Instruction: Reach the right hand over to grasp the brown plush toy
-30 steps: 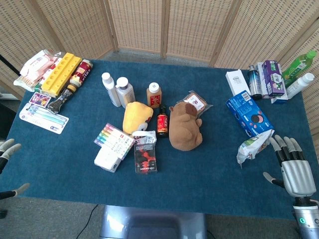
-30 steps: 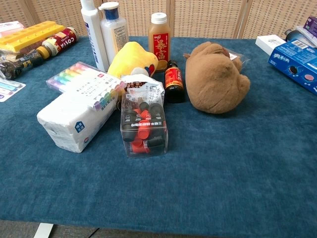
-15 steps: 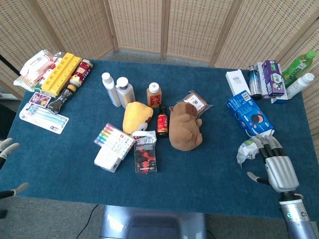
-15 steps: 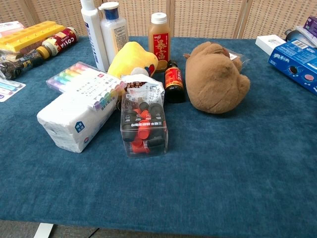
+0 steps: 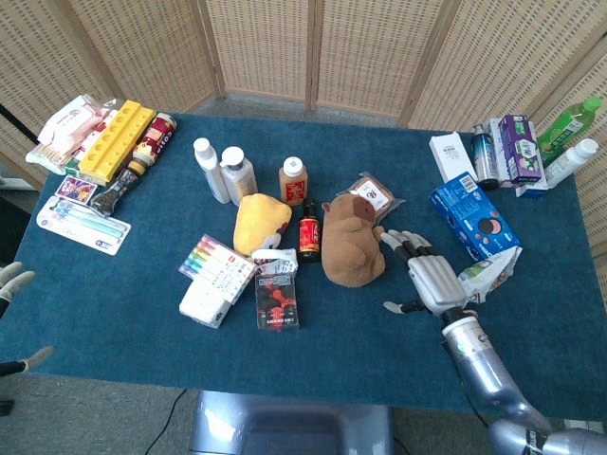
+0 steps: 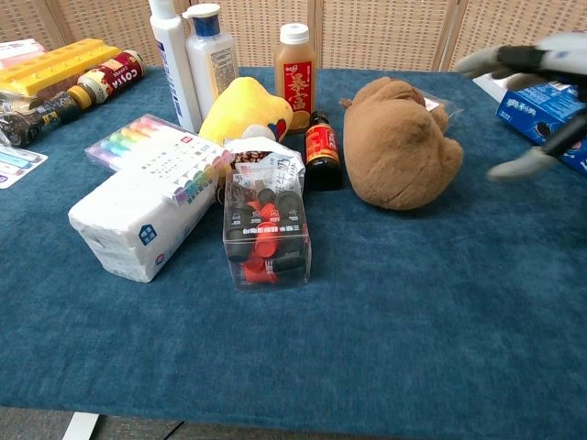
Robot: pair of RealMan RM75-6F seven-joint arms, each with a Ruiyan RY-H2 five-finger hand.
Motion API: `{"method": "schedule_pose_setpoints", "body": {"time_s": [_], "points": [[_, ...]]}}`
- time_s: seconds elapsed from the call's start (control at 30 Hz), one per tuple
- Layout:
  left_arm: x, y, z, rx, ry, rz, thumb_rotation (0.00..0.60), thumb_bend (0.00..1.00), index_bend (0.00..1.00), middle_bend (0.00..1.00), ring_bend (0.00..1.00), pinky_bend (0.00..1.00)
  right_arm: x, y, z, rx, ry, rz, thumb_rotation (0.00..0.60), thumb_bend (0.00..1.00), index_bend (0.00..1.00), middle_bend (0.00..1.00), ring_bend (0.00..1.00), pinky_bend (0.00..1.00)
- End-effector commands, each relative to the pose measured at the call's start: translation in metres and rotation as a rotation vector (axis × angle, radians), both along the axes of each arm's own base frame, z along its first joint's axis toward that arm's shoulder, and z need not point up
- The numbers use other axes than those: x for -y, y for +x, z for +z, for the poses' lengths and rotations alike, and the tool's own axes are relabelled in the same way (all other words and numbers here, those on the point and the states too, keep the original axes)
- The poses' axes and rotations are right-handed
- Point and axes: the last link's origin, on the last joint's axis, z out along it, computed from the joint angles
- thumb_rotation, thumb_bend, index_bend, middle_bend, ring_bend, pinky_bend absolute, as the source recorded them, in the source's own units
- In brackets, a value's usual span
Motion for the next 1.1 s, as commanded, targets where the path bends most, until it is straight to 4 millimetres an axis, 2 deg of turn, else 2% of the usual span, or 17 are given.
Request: {"method": "schedule_pose_setpoints", "body": {"time_s": [0.03, 0.2, 0.4, 0.7, 0.87, 0.93, 0.97, 1.03, 1.07, 1.1], "points": [[0.000, 0.000, 0.001, 0.001, 0.003, 0.001, 0.600, 0.00, 0.12, 0.00, 0.00, 0.00, 0.027, 0.032, -0.027, -0.029, 0.034, 0.023, 0.600, 0.00, 0.00, 0.00, 0.00, 0.00], [-0.001, -0.002, 0.003, 0.001, 0.014, 0.010, 0.600, 0.00, 0.12, 0.00, 0.00, 0.00, 0.044, 0.047, -0.043, -0.045, 0.026, 0.006, 0.600, 0.00, 0.00, 0.00, 0.00, 0.00], [-0.003, -0.004, 0.002, 0.002, 0.006, 0.016, 0.600, 0.00, 0.12, 0.00, 0.00, 0.00, 0.051, 0.056, -0.054, -0.074, 0.010, 0.005, 0.600, 0.00, 0.00, 0.00, 0.00, 0.00], [-0.003, -0.004, 0.001, 0.006, -0.001, 0.018, 0.600, 0.00, 0.12, 0.00, 0.00, 0.00, 0.046, 0.039, -0.077, -0.097, 0.006, 0.003, 0.600, 0.00, 0.00, 0.00, 0.00, 0.00], [-0.003, -0.004, 0.001, 0.009, -0.005, 0.021, 0.600, 0.00, 0.12, 0.00, 0.00, 0.00, 0.047, 0.037, -0.085, -0.075, -0.009, 0.015, 0.600, 0.00, 0.00, 0.00, 0.00, 0.00], [-0.003, -0.004, 0.000, 0.010, -0.006, 0.021, 0.600, 0.00, 0.12, 0.00, 0.00, 0.00, 0.048, 0.038, -0.087, -0.064, -0.030, 0.026, 0.600, 0.00, 0.00, 0.00, 0.00, 0.06], [-0.003, -0.004, 0.000, 0.010, -0.007, 0.021, 0.600, 0.00, 0.12, 0.00, 0.00, 0.00, 0.048, 0.038, -0.088, -0.057, -0.039, 0.028, 0.600, 0.00, 0.01, 0.04, 0.00, 0.13], [-0.003, -0.005, 0.001, 0.010, -0.006, 0.022, 0.600, 0.00, 0.12, 0.00, 0.00, 0.00, 0.049, 0.038, -0.091, -0.055, -0.057, 0.038, 0.600, 0.00, 0.10, 0.24, 0.06, 0.33], [-0.003, -0.005, 0.001, 0.010, -0.005, 0.022, 0.600, 0.00, 0.12, 0.00, 0.00, 0.00, 0.050, 0.038, -0.092, -0.054, -0.064, 0.045, 0.600, 0.00, 0.15, 0.31, 0.11, 0.40], [-0.003, -0.005, 0.001, 0.011, -0.004, 0.023, 0.600, 0.00, 0.12, 0.00, 0.00, 0.00, 0.049, 0.038, -0.093, -0.052, -0.073, 0.053, 0.600, 0.00, 0.24, 0.44, 0.23, 0.50]]}}
